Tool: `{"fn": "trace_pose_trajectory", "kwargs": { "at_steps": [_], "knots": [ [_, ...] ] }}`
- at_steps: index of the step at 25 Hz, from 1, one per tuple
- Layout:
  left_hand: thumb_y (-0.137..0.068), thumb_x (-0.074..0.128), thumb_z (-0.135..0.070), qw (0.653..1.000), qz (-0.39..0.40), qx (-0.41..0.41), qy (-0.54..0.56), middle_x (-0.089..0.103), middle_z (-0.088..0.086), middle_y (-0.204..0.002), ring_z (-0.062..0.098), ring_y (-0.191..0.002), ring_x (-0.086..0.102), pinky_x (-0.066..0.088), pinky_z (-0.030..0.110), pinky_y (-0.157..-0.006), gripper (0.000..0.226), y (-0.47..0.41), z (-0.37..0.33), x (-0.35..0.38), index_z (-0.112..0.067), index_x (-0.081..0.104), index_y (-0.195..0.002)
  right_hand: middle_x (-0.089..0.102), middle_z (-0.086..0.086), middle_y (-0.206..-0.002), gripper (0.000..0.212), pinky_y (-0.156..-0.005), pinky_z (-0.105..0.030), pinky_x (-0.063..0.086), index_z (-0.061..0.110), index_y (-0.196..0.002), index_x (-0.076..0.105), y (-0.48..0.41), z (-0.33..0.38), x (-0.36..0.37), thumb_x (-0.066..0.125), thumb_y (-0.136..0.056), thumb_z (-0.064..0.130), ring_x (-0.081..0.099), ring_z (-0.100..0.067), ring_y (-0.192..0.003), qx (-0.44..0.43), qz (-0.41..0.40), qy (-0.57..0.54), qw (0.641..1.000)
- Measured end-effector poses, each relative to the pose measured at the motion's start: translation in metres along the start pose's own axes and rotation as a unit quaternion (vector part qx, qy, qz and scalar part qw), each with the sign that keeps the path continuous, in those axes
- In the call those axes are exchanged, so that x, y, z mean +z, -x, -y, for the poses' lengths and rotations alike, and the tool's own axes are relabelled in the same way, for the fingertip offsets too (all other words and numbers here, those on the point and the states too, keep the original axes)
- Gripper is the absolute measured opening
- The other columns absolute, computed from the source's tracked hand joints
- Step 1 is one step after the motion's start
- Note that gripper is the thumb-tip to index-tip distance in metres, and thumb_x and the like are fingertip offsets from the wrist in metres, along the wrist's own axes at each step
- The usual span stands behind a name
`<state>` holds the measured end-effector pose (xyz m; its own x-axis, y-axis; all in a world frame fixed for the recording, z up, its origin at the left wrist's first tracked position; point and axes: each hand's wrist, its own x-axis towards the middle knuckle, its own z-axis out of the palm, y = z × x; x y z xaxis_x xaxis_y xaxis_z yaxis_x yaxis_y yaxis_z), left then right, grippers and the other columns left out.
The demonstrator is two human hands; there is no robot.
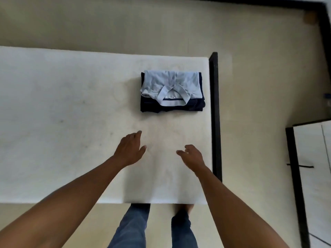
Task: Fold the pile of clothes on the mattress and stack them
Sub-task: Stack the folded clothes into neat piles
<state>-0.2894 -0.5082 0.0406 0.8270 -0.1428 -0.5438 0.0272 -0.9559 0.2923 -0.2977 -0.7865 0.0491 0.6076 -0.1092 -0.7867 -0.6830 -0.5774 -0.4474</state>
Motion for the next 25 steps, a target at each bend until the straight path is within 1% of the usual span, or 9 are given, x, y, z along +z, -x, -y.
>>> {"fn": "trace_pose_trajectory", "kwargs": {
  "at_steps": [2,3,4,8,11,13,16,20,25],
  "knots": [
    [-0.101,0.057,-0.048,0.990,0.019,-0.061,0.122,0.051,0.022,-0.148,0.039,-0.135,0.050,0.040,0.046,-0.112,0.076,-0.060,0.015,-0.007,-0.006,0.030,-0.158,0.067,-0.002,-0.107,0.055,-0.100,-0.040,0.046,0.010,-0.110,0.070,-0.041,0.008,0.013,0.070,-0.086,0.059,0.039,-0.014,-0.099,0.039,-0.018,-0.127,0.991],
    [-0.099,0.060,-0.050,0.977,0.020,-0.106,0.185,0.050,0.021,-0.150,0.038,-0.137,0.049,0.040,0.043,-0.113,0.077,-0.099,0.024,-0.014,-0.008,0.031,-0.158,0.069,-0.005,-0.103,0.064,-0.101,-0.044,0.049,0.000,-0.108,0.069,-0.065,0.018,0.018,0.070,-0.086,0.061,0.052,-0.034,-0.135,0.056,-0.032,-0.191,0.979],
    [-0.097,0.061,-0.055,0.959,0.021,-0.151,0.240,0.051,0.020,-0.150,0.037,-0.137,0.050,0.040,0.041,-0.112,0.079,-0.136,0.033,-0.022,-0.009,0.035,-0.156,0.069,-0.008,-0.104,0.067,-0.103,-0.047,0.050,-0.004,-0.110,0.067,-0.089,0.029,0.022,0.071,-0.088,0.059,0.066,-0.029,-0.107,0.077,-0.044,-0.257,0.962],
    [-0.069,0.061,-0.086,0.872,0.006,-0.231,0.431,0.065,0.009,-0.113,0.028,-0.103,0.061,0.045,0.040,-0.086,0.086,-0.250,0.057,-0.056,-0.012,0.064,-0.112,0.065,-0.012,-0.132,0.064,-0.106,-0.050,0.052,0.021,-0.117,0.064,-0.166,0.065,0.020,0.078,-0.077,0.068,0.064,-0.026,-0.119,0.091,-0.073,-0.446,0.887],
    [-0.065,0.073,-0.078,0.830,0.030,-0.211,0.516,0.072,-0.001,-0.113,0.023,-0.104,0.065,0.048,0.038,-0.094,0.073,-0.309,0.064,-0.059,-0.019,0.073,-0.108,0.065,-0.004,-0.139,0.083,-0.110,-0.047,0.048,0.022,-0.129,0.066,-0.225,0.090,0.014,0.081,-0.067,0.074,0.064,-0.021,-0.123,0.050,-0.095,-0.545,0.832],
    [-0.062,0.084,-0.067,0.804,0.038,-0.186,0.563,0.077,0.001,-0.113,0.025,-0.107,0.071,0.054,0.044,-0.101,0.069,-0.341,0.063,-0.052,-0.021,0.078,-0.113,0.071,0.005,-0.132,0.070,-0.115,-0.045,0.046,0.031,-0.131,0.068,-0.260,0.100,0.012,0.082,-0.073,0.066,0.066,-0.017,-0.124,0.001,-0.095,-0.604,0.791],
    [-0.071,0.090,-0.044,0.765,0.022,-0.149,0.626,0.077,0.011,-0.115,0.026,-0.093,0.077,0.062,0.037,-0.082,0.058,-0.379,0.062,-0.047,-0.012,0.077,-0.118,0.071,0.002,-0.133,0.051,-0.117,-0.045,0.044,0.027,-0.134,0.068,-0.290,0.098,0.019,0.076,-0.089,0.051,0.064,-0.020,-0.128,-0.050,-0.089,-0.666,0.739],
    [-0.083,0.084,-0.026,0.712,0.067,-0.094,0.693,0.073,0.015,-0.126,0.033,-0.113,0.072,0.061,0.049,-0.089,0.050,-0.404,0.071,-0.036,-0.007,0.071,-0.127,0.071,-0.009,-0.132,0.049,-0.112,-0.050,0.049,0.015,-0.133,0.068,-0.316,0.096,0.028,0.081,-0.087,0.025,0.066,-0.029,-0.125,-0.065,-0.103,-0.685,0.718],
    [-0.082,0.086,-0.024,0.719,0.035,-0.104,0.686,0.076,0.012,-0.120,0.029,-0.110,0.074,0.062,0.046,-0.086,0.056,-0.384,0.072,-0.010,-0.006,0.067,-0.132,0.072,-0.014,-0.121,0.045,-0.106,-0.051,0.053,0.011,-0.126,0.071,-0.316,0.086,0.026,0.079,-0.081,0.014,0.069,-0.033,-0.110,-0.028,-0.122,-0.685,0.718]
  ]
}}
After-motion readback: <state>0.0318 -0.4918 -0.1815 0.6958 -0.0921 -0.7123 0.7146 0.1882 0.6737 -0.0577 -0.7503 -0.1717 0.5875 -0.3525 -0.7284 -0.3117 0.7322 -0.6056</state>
